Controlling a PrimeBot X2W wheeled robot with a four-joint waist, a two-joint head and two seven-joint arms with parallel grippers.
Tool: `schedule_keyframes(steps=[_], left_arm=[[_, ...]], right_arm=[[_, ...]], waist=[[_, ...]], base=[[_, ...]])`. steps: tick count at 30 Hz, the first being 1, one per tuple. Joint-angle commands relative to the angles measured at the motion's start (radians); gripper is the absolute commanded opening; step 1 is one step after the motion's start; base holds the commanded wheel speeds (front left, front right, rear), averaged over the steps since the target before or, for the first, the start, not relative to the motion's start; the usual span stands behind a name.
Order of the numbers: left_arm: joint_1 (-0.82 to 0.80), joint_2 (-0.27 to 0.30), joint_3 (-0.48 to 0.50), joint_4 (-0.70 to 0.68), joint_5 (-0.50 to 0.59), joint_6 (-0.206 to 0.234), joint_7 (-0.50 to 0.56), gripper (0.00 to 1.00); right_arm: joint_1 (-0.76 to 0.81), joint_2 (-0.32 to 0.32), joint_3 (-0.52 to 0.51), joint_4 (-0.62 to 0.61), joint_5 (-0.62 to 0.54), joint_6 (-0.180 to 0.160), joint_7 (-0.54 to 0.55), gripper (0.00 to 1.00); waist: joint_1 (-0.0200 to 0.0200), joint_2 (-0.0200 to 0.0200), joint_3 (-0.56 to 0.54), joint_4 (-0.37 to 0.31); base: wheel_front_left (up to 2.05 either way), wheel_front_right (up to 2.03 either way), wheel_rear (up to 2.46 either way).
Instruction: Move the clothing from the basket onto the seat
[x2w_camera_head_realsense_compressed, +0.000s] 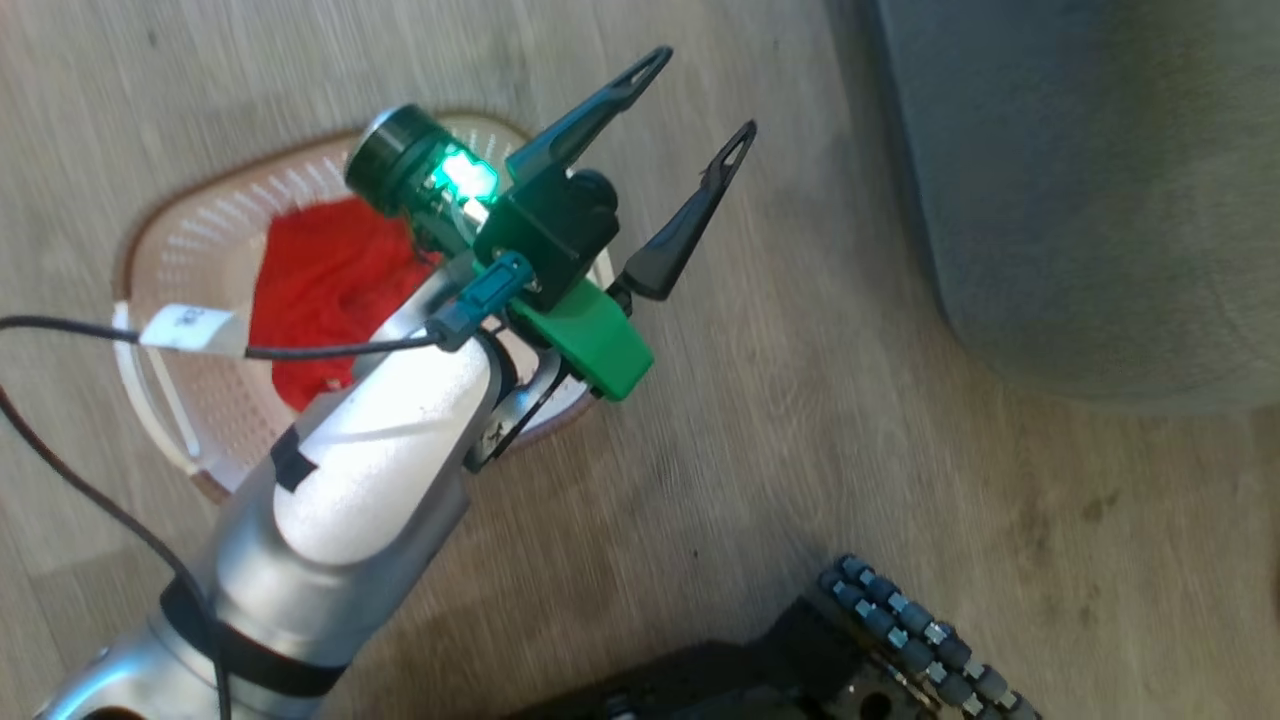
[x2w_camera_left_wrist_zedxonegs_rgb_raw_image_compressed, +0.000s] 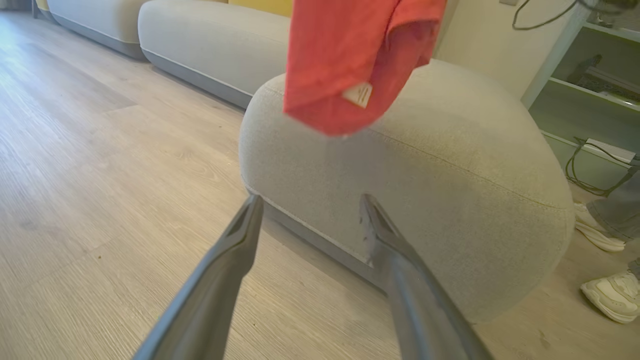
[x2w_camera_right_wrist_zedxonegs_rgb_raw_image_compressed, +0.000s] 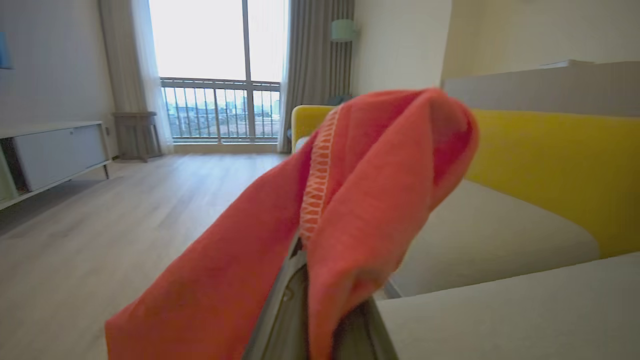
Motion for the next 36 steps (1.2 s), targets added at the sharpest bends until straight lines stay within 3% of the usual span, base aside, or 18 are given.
schedule_keyframes(steps=[1, 6, 9, 11, 17, 18, 21, 27, 36], left_arm=[[-0.035, 0.007, 0.021, -0.058, 0.009, 0.002, 0.006, 1.0], [-0.073, 0.0, 0.019, -0.105, 0.016, 0.002, 0.007, 1.0], [-0.084, -0.003, 0.015, -0.127, 0.016, 0.002, 0.013, 1.0], [-0.082, -0.007, 0.018, -0.142, 0.006, 0.005, 0.014, 1.0], [-0.062, 0.008, 0.011, -0.148, 0.004, 0.015, 0.034, 1.0], [-0.057, 0.013, 0.011, -0.147, 0.005, 0.017, 0.036, 1.0], [-0.039, 0.027, 0.016, -0.143, -0.001, 0.024, 0.036, 1.0], [0.007, 0.032, 0.044, -0.128, -0.049, 0.039, 0.015, 1.0], [0.086, 0.016, 0.066, -0.057, -0.117, 0.046, -0.042, 1.0]], right_arm=[[-0.063, -0.083, -0.055, 0.018, 0.006, 0.0, 0.017, 0.0], [-0.216, -0.271, -0.177, 0.147, -0.069, 0.0, 0.083, 0.0], [-0.238, -0.316, -0.23, 0.227, -0.107, 0.0, 0.104, 0.0], [-0.219, -0.296, -0.243, 0.278, -0.124, 0.0, 0.092, 0.0], [-0.142, -0.132, -0.235, 0.391, -0.098, 0.0, 0.012, 0.0], [-0.134, -0.117, -0.243, 0.412, -0.099, 0.0, 0.005, 0.09], [-0.116, -0.085, -0.252, 0.468, -0.118, 0.0, -0.005, 1.0], [-0.058, -0.049, -0.191, 0.468, -0.168, 0.0, -0.009, 1.0], [0.17, 0.001, -0.056, 0.256, -0.219, 0.0, -0.01, 1.0]], waist=[[-0.0004, 0.0001, 0.061, 0.022], [-0.0004, 0.0001, 0.085, 0.056], [-0.0004, 0.0001, 0.102, 0.068], [-0.0004, 0.0001, 0.117, 0.071], [-0.0004, 0.0001, 0.154, 0.073], [-0.0004, 0.0001, 0.155, 0.072], [-0.0004, 0.0001, 0.145, 0.068], [-0.0004, 0.0001, 0.078, 0.049], [-0.0004, 0.0001, -0.101, 0.05]], base=[[0.0, 0.0, 0.0], [0.0, 0.0, 0.0], [0.0, 0.0, 0.0], [0.0, 0.0, 0.0], [0.0, 0.0, 0.0], [0.0, 0.0, 0.0], [0.0, 0.0, 0.0], [0.0, 0.0, 0.0], [0.0, 0.0, 0.0]])
